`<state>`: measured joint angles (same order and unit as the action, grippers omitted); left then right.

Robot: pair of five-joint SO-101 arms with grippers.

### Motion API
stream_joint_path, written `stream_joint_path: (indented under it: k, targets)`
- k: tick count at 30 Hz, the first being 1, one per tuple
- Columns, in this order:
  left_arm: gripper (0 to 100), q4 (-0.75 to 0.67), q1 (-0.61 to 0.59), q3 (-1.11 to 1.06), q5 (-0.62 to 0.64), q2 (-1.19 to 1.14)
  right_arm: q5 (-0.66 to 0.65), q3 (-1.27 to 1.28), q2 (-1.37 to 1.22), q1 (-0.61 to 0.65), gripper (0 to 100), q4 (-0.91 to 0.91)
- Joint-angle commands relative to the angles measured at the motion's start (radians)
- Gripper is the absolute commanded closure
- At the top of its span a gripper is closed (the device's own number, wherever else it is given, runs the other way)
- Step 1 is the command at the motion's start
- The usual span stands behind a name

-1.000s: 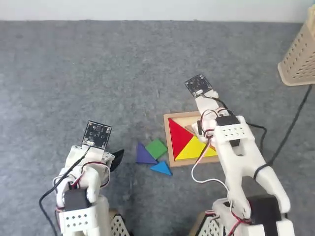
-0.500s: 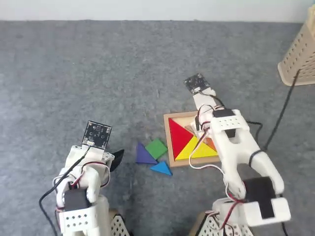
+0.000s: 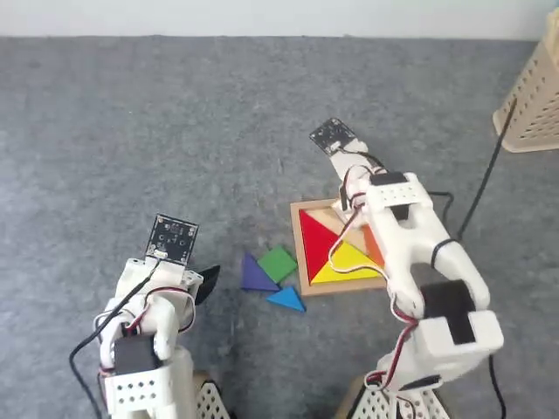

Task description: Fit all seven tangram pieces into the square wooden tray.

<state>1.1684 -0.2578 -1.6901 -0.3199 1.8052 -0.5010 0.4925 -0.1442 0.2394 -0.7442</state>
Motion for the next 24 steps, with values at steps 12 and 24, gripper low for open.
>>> stream_joint_path:
  k: [12, 24]
  targets:
    - [65, 0.005, 0.002, 0.005, -0.002, 0.015, 0.035, -0.008, 0.17, 0.041, 99.1, 0.008]
    - [65, 0.005, 0.002, 0.005, -0.002, 0.015, 0.327, 0.015, 0.196, 0.113, 99.1, 0.008]
